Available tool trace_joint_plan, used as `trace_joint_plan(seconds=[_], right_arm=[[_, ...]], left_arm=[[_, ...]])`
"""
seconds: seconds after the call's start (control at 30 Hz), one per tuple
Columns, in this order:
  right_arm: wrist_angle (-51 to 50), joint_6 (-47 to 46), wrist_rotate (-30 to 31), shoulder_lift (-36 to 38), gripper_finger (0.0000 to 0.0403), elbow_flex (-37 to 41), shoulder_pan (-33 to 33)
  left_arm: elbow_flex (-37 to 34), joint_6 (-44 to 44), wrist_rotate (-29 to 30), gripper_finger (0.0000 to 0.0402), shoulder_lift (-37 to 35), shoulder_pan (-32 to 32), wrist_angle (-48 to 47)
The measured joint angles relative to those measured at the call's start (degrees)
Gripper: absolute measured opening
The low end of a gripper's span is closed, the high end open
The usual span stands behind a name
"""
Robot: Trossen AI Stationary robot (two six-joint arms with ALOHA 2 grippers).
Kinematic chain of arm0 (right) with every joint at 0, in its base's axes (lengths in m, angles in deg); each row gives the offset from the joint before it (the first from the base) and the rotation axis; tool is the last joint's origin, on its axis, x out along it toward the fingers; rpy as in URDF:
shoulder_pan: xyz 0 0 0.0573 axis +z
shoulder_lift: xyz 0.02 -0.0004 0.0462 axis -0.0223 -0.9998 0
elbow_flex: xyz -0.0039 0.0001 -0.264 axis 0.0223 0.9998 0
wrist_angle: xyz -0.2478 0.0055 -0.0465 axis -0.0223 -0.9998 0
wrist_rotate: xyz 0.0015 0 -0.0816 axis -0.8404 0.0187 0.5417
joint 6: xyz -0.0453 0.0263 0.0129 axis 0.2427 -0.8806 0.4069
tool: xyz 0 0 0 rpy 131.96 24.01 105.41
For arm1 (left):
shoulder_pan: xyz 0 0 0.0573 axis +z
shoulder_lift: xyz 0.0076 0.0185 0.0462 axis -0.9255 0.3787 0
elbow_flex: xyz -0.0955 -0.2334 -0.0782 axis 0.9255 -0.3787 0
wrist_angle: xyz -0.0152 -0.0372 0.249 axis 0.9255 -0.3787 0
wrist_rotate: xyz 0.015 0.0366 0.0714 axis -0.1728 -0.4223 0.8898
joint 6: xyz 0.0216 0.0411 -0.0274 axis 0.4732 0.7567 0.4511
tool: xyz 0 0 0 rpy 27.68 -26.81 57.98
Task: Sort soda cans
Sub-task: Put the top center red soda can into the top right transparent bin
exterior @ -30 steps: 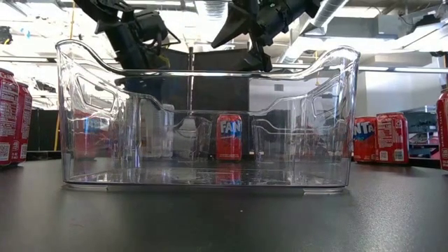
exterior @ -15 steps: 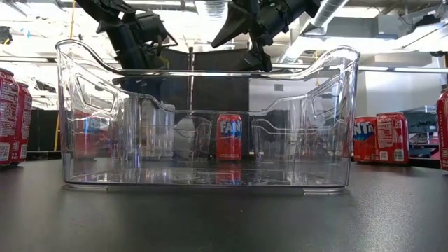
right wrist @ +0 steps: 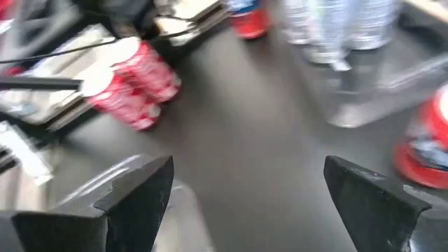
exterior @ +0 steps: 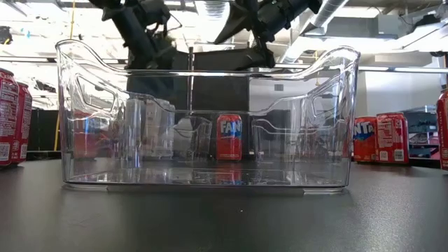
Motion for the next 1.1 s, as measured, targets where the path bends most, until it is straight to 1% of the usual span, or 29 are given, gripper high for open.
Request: trace_joint_plan(seconds=[0.07,0.17,0.3,0.5,0.57,0.7,0.73,0.87,1.0,1.1], right_arm=[[-2.2,0.8,3.1,0.8,0.0385,0.0,-1.0],[-4.2,7.4,7.0,0.8,0.0385,0.0,-3.2],[-2.6,16.3,7.5,-0.4,0.0385,0.0,-6.6],[2.6,22.8,7.5,-0.4,0.0385,0.0,-11.3],[3.7,22.4,6.5,-0.4,0.0385,0.0,-13.1],[6.9,17.2,-0.2,-2.6,0.0385,-0.2,-17.6],[6.5,17.3,-0.7,-3.5,0.0385,-0.1,-18.4],[4.3,21.9,-1.7,-7.8,0.0385,-1.7,-19.6],[1.5,25.9,-4.7,-11.1,0.0385,-4.3,-19.3],[-0.1,27.4,-5.1,-13.3,0.0385,-6.1,-18.6]], left_arm=[[2.2,-0.1,0.0,0.0328,0.0,-0.3,-0.1],[5.9,0.1,0.0,0.0328,0.0,-0.8,-0.6],[11.1,1.8,0.0,0.0328,-0.1,-2.2,-0.7],[15.2,5.2,0.0,0.0328,-0.1,-5.3,-0.6],[15.3,5.9,0.0,0.0328,-0.1,-6.1,-0.4],[15.1,8.1,0.0,0.0328,-0.1,-6.9,-0.1],[15.0,8.5,0.0,0.0328,-0.1,-6.9,-0.3],[14.9,11.0,0.1,0.0328,0.0,-6.8,-1.1],[14.9,12.5,0.0,0.0328,0.0,-6.4,-1.4],[14.8,12.6,0.1,0.0328,0.0,-6.0,-1.6]])
